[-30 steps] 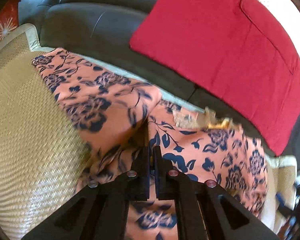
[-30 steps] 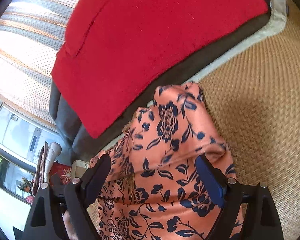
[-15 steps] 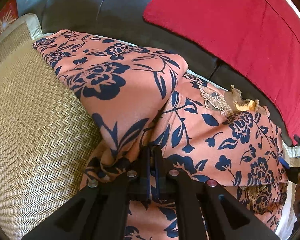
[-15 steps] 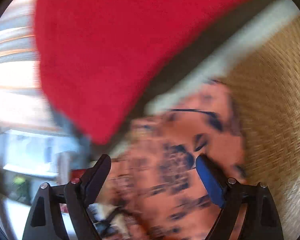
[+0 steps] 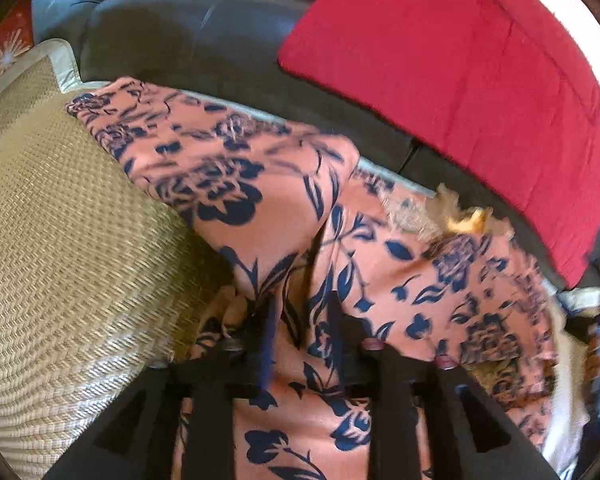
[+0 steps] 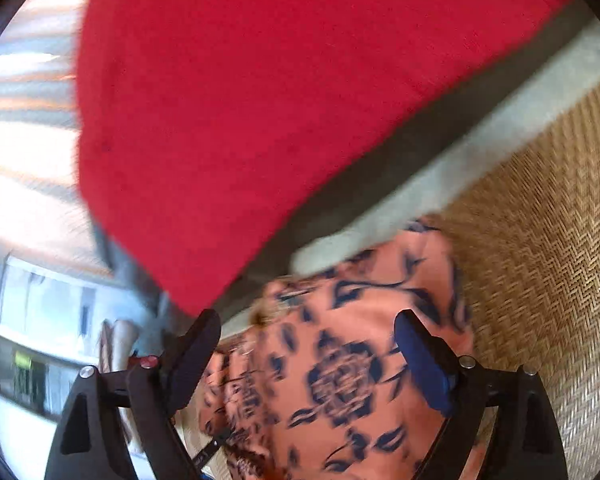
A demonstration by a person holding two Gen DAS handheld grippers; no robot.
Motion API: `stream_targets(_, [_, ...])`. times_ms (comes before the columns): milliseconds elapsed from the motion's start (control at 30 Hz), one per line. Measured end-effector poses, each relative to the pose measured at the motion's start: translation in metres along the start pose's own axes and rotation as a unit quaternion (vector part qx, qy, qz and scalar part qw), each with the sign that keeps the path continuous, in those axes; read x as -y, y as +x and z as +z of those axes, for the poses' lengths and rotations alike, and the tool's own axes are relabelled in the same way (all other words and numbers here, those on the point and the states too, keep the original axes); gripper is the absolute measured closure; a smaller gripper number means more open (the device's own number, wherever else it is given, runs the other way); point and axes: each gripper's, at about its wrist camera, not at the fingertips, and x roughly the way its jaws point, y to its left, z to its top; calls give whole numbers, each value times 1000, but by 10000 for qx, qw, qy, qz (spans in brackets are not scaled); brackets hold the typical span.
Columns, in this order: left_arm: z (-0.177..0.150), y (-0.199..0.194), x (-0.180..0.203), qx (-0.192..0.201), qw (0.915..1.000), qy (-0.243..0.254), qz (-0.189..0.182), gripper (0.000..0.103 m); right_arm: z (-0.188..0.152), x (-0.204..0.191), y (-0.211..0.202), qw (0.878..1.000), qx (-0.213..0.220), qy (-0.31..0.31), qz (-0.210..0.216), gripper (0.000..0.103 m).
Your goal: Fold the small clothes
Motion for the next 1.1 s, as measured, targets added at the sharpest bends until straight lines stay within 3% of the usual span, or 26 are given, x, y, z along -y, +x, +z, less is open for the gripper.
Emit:
stream_targets(67, [4, -13, -7, 96, 9996, -140, -235, 63, -3, 17, 21, 9973, -347, 50, -645, 7])
stream_targets(100, [6, -18, -12, 117, 9992, -197, -335, 60, -5, 24, 23, 9963, -354, 138, -768, 11])
stream_targets(167, [11, -28, -28, 198, 9978, -394, -497, 51, -9, 8, 11, 9974, -146, -87, -699, 11])
stream_targets(233, [19, -39, -47, 494, 9963, -573, -415, 36, -22, -18, -7, 9972, 48, -493, -561, 10])
stream_targets(300, [30, -45, -78, 727, 9928, -886, -358, 34, -45, -41, -20, 9937, 103, -1025, -435, 10])
stream_targets(467, [72, -28, -173, 790, 9704, -2204, -595, 34, -96, -43, -15, 9792, -85, -1638, -1195, 10])
stream_targets(600, [109, 7, -230, 576, 9450, -3060, -1002, 34, -113, -30, -23, 9797, -104, -1591, -1212, 10])
stream_targets(667, [125, 17, -246, 640, 9396, -3244, -887, 34, -117, -31, -21, 9783, -106, -1637, -1269, 10])
stream_targets(800, [158, 40, -275, 703, 9370, -3372, -575, 34, -123, -33, -24, 9774, -82, -1669, -1295, 10])
stream_targets(1000, [188, 62, -283, 772, 9440, -3181, -414, 35, -123, -36, -20, 9760, 9, -1679, -1387, 10])
stream_targets(1033, [190, 65, -282, 800, 9446, -3164, -344, 38, -123, -35, -18, 9761, 5, -1643, -1420, 10])
stream_targets(1067, [193, 68, -280, 777, 9474, -3101, -167, 49, -122, -34, -16, 9769, -12, -1599, -1416, 10])
stream_targets(1100, [201, 77, -279, 661, 9515, -3006, 31, 100, -122, -33, -14, 9776, -31, -1570, -1400, 10])
